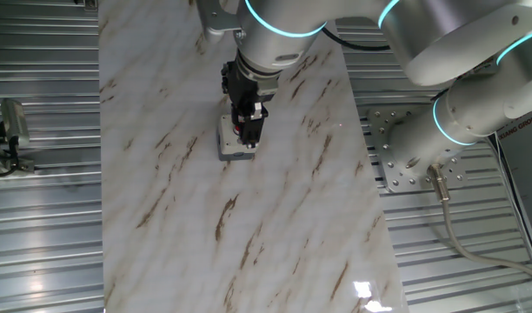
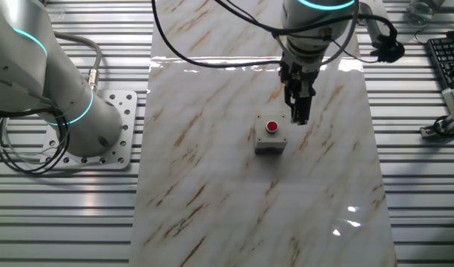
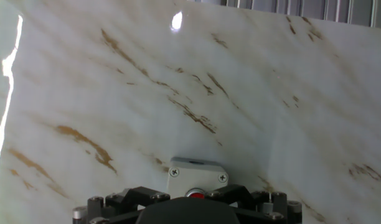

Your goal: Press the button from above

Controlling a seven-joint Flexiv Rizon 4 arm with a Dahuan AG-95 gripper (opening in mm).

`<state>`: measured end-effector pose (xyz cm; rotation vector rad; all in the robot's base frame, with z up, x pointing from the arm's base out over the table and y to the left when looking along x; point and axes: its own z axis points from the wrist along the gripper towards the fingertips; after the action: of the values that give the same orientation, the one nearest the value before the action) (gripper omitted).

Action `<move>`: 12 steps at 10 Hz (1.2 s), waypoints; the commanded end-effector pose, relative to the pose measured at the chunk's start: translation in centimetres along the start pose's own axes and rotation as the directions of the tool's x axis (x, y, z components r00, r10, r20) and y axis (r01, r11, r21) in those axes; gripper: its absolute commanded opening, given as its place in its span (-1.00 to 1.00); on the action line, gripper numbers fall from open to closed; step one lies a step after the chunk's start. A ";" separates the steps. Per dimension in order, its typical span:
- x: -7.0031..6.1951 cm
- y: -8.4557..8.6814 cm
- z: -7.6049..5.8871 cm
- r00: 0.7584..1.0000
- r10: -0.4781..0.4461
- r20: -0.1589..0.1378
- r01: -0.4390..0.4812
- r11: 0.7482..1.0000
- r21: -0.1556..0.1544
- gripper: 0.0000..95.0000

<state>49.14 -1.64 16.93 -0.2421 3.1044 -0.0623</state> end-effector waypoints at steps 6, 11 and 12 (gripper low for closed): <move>0.8 -1.7 1.0 0.999 -0.036 0.010 0.036 0.999 -0.008 1.00; 1.2 -2.7 2.0 0.998 -0.052 0.021 0.052 0.999 -0.004 1.00; 1.3 -2.8 2.1 0.998 -0.055 0.023 0.055 0.998 -0.003 1.00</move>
<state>48.36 -4.74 14.86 -0.3290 3.0743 -0.0515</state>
